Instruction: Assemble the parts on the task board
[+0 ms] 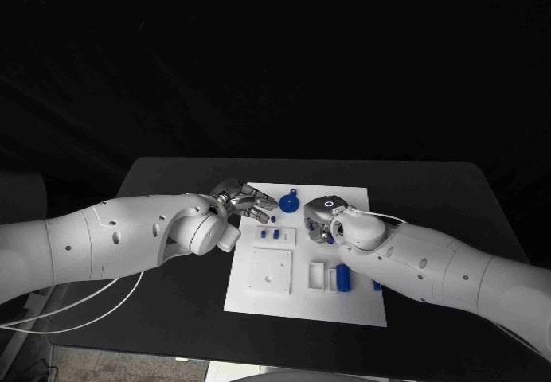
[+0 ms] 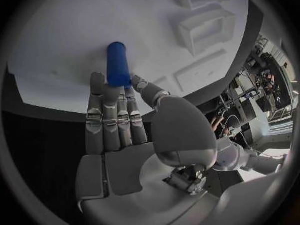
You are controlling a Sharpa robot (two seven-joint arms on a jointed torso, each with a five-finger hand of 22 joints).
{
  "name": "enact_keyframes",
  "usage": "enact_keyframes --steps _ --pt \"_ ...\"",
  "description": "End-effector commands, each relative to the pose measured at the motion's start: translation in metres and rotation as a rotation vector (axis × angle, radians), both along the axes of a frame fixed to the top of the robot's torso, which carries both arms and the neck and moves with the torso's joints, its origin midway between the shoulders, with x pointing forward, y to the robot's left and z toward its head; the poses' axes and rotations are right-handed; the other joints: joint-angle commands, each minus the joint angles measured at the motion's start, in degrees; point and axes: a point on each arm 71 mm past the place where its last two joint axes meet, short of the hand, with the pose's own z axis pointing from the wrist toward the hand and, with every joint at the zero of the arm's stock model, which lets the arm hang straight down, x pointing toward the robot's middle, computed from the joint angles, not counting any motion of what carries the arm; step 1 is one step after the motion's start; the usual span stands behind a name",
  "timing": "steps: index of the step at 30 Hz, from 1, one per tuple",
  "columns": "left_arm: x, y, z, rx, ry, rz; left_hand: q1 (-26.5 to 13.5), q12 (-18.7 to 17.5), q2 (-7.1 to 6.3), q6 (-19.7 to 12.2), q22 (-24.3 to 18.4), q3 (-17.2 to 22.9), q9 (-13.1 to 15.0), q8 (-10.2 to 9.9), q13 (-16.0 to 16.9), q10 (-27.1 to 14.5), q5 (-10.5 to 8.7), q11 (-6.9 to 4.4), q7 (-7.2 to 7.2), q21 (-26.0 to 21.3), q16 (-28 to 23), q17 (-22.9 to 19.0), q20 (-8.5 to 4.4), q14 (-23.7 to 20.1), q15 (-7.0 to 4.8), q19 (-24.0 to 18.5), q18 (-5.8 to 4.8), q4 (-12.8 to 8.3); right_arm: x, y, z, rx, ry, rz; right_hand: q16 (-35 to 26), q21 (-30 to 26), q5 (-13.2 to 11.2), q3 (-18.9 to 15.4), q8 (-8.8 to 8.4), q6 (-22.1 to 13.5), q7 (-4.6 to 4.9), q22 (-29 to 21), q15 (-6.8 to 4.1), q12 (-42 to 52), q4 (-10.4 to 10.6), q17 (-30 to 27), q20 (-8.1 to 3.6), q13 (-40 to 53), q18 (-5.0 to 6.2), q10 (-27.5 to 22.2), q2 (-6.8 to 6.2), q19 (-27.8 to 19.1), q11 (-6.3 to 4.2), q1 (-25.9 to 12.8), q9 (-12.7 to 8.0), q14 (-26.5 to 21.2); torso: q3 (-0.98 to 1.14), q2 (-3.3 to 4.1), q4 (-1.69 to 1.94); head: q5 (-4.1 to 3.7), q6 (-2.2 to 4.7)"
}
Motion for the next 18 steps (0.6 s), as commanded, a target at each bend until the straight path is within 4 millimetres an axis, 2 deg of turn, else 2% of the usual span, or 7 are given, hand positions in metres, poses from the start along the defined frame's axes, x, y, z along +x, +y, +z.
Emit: enact_keyframes --steps 1,6,12,13,18 --pt "-0.0002 -0.0034 0.0008 -0.005 -0.001 -0.019 0.37 -0.19 0.0 -0.4 -0.05 -0.16 -0.05 -0.01 -0.05 -0.31 0.31 0.1 -0.15 0.13 -0.22 0.08 0.13 0.07 0.24 -0.1 -0.79 -0.07 -0.0055 -0.0038 -0.0174 -0.043 0.076 -0.004 -0.13 -0.29 -0.36 -0.05 0.13 0.5 -0.09 0.25 0.0 -0.25 0.41 -0.07 0.4 -0.24 1.09 -0.61 0.0 -0.09 0.17 -0.81 0.05 -0.2 -0.02 0.01 -0.01 -0.02 -0.01" --pt "-0.0001 -0.0034 0.0008 -0.004 -0.001 -0.019 0.37 -0.19 0.0 -0.4 -0.05 -0.16 -0.05 -0.01 -0.05 -0.31 0.31 0.1 -0.15 0.13 -0.22 0.08 0.13 0.07 0.24 -0.1 -0.79 -0.07 -0.0089 -0.0026 -0.0236 -0.04 0.088 -0.001 -0.02 -0.32 -0.34 0.12 0.28 1.52 -0.41 0.01 -0.33 -0.12 0.42 -0.14 0.19 -0.2 1.07 0.67 0.64 0.25 -0.28 -0.36 0.14 -0.01 0.0 0.0 0.09 0.1 -0.1" --pt "-0.0001 -0.0029 0.0008 -0.004 0.0 -0.018 0.46 -0.19 -0.01 -0.39 -0.03 -0.1 -0.05 -0.01 -0.06 -0.31 0.34 0.11 -0.14 0.25 -0.22 0.08 0.11 0.06 0.24 -0.16 -0.78 -0.18 -0.0097 -0.0037 -0.025 -0.041 0.071 -0.002 0.16 0.98 -0.32 1.23 0.5 4.07 -0.58 1.58 -1.24 0.01 -2.3 -0.13 -0.92 -0.17 1.55 4.02 2.02 0.72 -1.22 4.04 0.31 0.42 -0.02 -0.02 -0.07 0.24 -0.22" --pt "-0.0001 -0.0029 0.0007 -0.004 0.0 -0.018 0.46 -0.19 -0.01 -0.39 -0.03 -0.1 -0.05 -0.01 -0.06 -0.31 0.34 0.11 -0.14 0.25 -0.22 0.08 0.11 0.06 0.24 -0.16 -0.78 -0.18 -0.0097 -0.0041 -0.025 -0.043 0.065 -0.003 0.13 2.04 -0.45 1.79 0.44 4.84 -0.62 1.8 -1.53 -0.06 -3.47 -0.14 -1.3 -0.18 1.65 5.18 2.29 0.73 -1.3 5.5 0.33 0.49 -0.01 -0.01 -0.08 0.25 -0.25" --pt "-0.0001 -0.0027 0.0007 -0.003 0.001 -0.018 0.48 -0.19 0.11 -0.44 0.02 -0.01 -0.05 -0.02 -0.06 -0.32 0.36 0.11 -0.12 0.34 -0.22 0.07 0.11 0.05 0.24 -0.21 -0.77 -0.18 -0.0093 -0.0057 -0.0245 -0.049 0.04 -0.002 -0.02 7.07 -0.38 1.59 0.18 6.21 -1.06 1.65 -2.2 -0.19 -3.71 -0.05 -2.27 -0.18 1.07 7.05 2.91 -0.93 -1.84 6.49 0.28 1.18 0.05 -0.02 -0.06 0.22 -0.27"
